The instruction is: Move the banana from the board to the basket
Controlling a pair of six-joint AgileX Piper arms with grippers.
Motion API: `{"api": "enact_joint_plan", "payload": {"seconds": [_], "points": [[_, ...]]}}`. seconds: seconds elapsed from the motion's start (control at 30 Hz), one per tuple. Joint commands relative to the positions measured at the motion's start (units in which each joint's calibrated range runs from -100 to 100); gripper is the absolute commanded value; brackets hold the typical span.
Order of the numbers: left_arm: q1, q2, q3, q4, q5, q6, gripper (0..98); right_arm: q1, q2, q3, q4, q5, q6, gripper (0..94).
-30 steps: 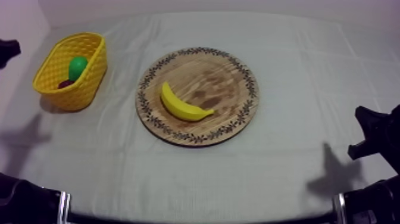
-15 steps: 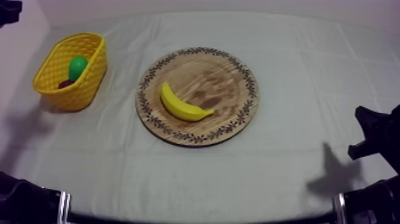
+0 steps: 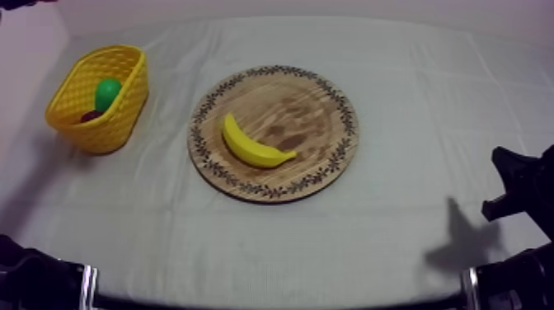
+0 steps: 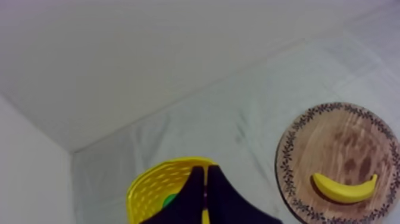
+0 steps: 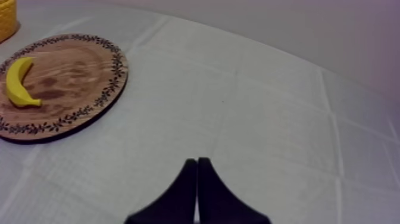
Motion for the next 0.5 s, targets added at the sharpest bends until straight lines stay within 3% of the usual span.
{"api": "enact_joint_plan", "payload": {"seconds": [0.0, 0.47], "points": [[0.8, 1.4, 0.1, -0.32, -0.7, -0.1, 0.0, 0.0, 0.0, 0.0, 0.0, 0.0, 0.0, 0.3], [4.6, 10.0, 1.2, -1.90, -1.8, -0.3, 0.0, 0.0, 0.0, 0.0, 0.0, 0.0, 0.0, 0.3]]}}
